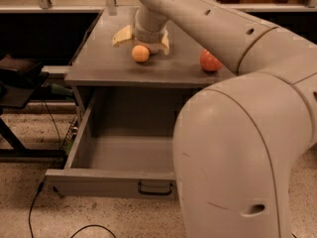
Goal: Place orange into top drawer
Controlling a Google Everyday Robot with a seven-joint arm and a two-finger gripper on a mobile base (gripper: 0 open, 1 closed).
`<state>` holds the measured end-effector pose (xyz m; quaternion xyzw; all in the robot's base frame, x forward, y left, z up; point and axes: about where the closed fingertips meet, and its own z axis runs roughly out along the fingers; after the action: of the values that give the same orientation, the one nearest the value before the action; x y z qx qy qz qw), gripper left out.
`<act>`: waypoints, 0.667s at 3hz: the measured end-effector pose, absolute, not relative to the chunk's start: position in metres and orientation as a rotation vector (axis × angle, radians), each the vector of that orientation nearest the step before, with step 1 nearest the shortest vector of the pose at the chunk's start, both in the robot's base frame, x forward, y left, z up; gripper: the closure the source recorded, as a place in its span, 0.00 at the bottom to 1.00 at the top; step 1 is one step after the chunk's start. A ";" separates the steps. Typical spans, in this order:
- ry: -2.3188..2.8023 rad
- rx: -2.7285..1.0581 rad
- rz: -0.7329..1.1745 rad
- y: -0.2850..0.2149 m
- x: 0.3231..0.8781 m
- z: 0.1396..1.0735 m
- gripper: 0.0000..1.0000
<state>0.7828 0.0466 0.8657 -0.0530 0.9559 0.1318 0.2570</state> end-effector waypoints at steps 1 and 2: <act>2.582 -0.111 0.328 0.053 0.786 0.861 0.00; 2.611 -0.083 0.269 0.059 0.791 0.848 0.00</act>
Offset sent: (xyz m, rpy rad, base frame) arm 0.0120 0.0148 -0.0210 -0.0820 0.0219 -0.0821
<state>0.7909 0.0585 0.8481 -0.0304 0.9613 0.0990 0.2551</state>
